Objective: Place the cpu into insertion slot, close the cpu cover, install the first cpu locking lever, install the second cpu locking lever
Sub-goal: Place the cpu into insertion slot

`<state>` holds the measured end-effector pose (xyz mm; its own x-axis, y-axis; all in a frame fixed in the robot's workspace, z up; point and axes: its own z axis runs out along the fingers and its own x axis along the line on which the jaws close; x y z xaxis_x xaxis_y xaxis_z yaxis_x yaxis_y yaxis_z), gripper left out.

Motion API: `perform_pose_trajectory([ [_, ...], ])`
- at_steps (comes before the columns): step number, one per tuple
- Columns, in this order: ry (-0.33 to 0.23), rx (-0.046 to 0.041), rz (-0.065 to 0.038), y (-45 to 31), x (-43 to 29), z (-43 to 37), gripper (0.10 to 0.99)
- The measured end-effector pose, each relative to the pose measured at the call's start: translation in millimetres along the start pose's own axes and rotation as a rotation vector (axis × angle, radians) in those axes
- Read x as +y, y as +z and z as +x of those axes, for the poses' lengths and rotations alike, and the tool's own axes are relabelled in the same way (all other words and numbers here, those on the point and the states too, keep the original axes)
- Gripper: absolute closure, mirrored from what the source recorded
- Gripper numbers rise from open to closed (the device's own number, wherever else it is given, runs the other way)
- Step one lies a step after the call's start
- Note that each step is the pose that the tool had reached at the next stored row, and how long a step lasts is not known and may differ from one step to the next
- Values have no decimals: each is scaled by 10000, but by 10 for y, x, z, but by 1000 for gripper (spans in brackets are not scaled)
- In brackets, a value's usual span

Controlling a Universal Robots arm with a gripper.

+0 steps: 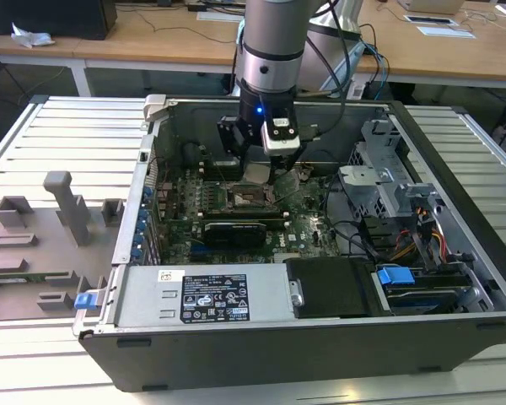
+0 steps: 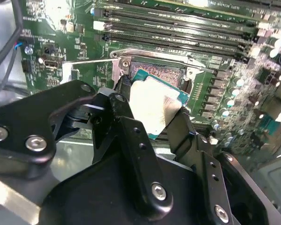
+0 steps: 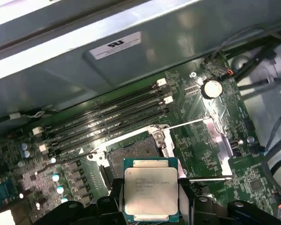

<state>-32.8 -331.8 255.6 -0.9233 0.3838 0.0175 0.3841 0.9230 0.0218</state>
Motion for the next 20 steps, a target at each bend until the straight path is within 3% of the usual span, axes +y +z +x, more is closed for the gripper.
perform_pose_trajectory([
  [20,3387,-87,-34,9,0,0,541],
])
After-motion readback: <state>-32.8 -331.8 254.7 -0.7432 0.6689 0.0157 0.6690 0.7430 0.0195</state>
